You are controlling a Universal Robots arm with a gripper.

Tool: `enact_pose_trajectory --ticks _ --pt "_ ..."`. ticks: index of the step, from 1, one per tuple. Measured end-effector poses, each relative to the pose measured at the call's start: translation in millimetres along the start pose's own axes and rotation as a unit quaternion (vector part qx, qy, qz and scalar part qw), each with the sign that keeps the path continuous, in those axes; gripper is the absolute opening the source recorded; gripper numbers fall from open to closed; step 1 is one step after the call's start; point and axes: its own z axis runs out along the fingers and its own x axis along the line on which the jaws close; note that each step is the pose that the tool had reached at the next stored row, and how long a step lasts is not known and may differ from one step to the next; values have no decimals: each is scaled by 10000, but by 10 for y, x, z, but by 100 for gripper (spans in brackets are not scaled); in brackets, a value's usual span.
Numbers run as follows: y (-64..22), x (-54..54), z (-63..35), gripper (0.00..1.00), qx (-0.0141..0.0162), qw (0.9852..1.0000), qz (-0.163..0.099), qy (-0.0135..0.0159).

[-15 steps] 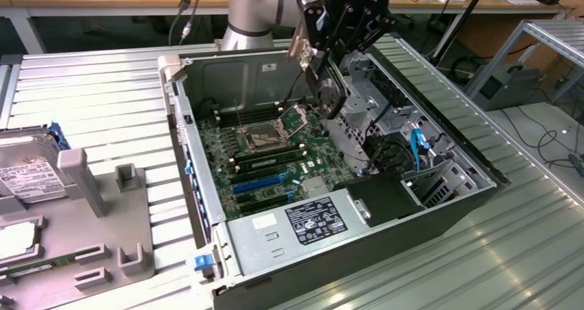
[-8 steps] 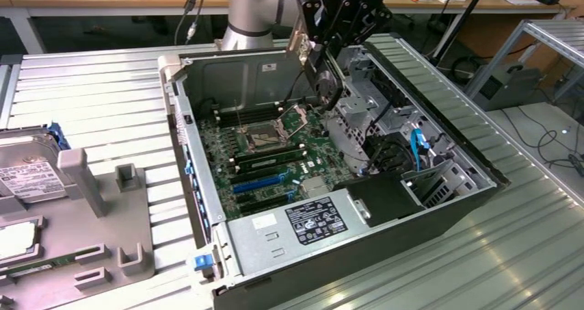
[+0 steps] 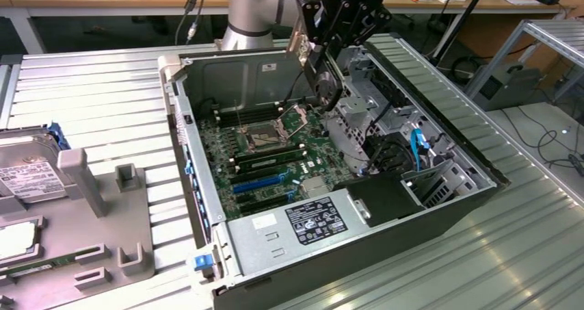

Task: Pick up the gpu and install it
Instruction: 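Pick up the gpu and move the gpu toward the slot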

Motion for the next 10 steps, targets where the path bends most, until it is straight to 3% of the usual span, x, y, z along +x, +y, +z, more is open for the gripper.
enact_pose_trajectory --ticks 6,7,9,10 --pt "0 0 1 27 0 10000 0 0" --pt "0 0 2 27 -3 10000 -3 -28" --pt "0 0 4 27 -17 9997 -23 -251" --pt "0 1 7 27 -26 9992 -35 -386"
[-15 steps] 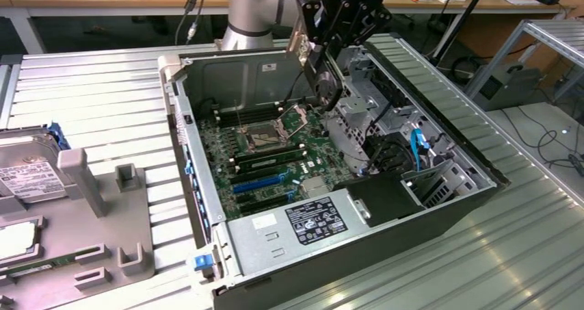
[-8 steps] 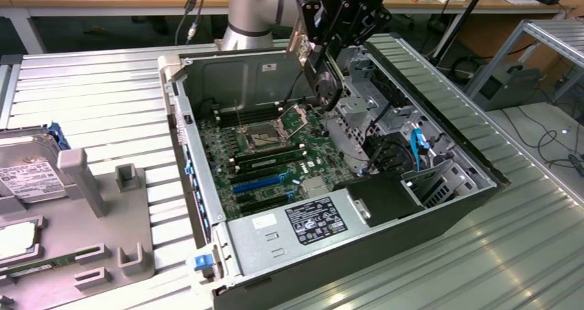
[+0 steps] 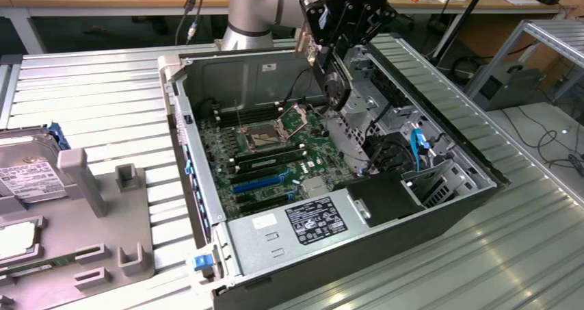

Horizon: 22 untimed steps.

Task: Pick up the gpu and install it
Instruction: 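Pick up the gpu and move the gpu toward the slot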

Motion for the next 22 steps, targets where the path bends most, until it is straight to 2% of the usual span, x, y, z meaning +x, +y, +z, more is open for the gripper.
enact_pose_trajectory --ticks 1,2,4,5,6,9,11,16,22 --pt "0 0 0 27 0 10000 0 -1" --pt "0 0 0 27 14 10000 0 -2" --pt "4 1 0 27 327 9995 3 -17" --pt "8 1 1 27 509 9987 4 -25" --pt "13 0 1 27 590 9983 -1 -27" --pt "43 -28 33 27 592 9982 -78 -12" --pt "51 -41 77 27 595 9978 -299 -1" --pt "54 -139 178 27 596 9977 -314 42" --pt "53 -140 201 27 597 9977 -313 44"
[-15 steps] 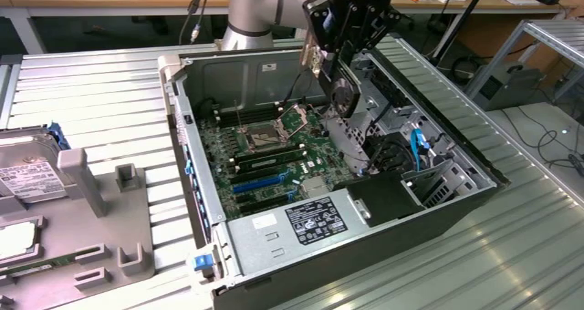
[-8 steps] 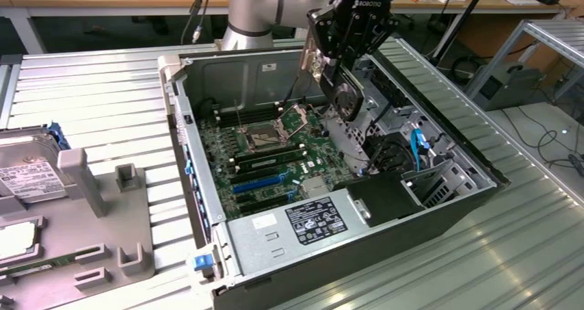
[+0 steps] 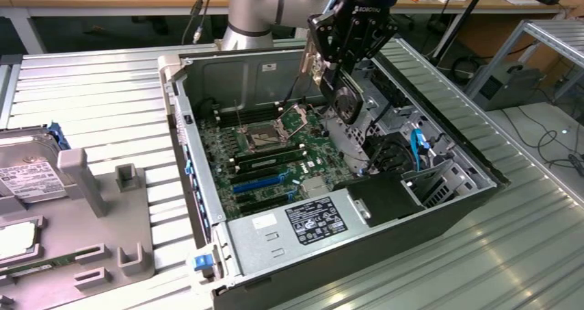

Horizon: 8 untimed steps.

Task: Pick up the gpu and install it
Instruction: 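Pick up the gpu and move the gpu toward the slot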

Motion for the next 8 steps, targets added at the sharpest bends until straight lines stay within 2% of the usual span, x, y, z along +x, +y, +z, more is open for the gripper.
enact_pose_trajectory --ticks 8 --pt "0 0 0 27 0 10000 0 0"
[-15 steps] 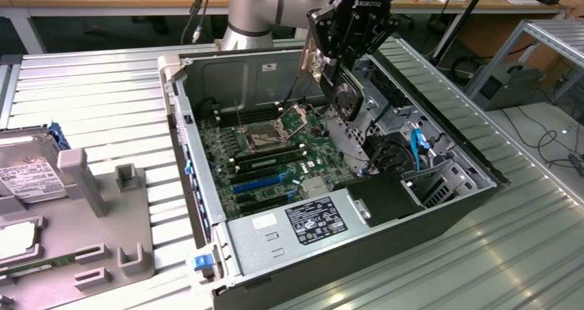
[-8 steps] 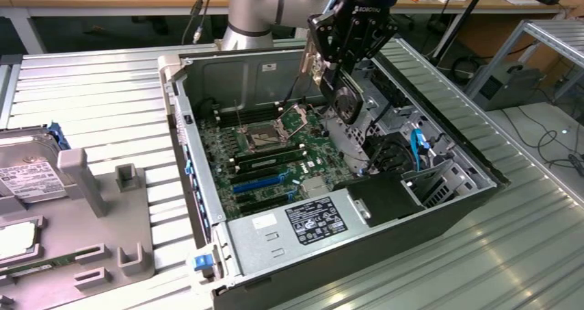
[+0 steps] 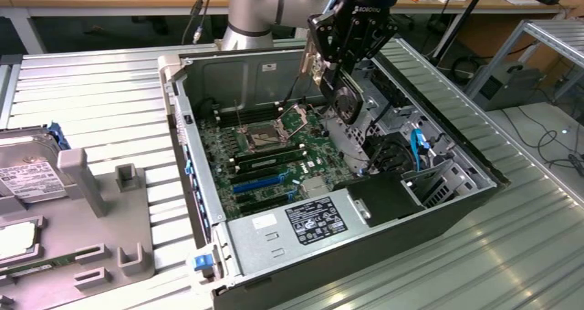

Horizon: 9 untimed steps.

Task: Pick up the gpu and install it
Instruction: 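Insert the gpu into the slot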

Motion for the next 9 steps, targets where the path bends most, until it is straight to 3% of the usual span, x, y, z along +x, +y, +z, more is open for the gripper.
enact_pose_trajectory --ticks 5,9 --pt "0 0 0 27 1 10000 -36 -1" --pt "0 0 0 27 6 9997 -258 -8"
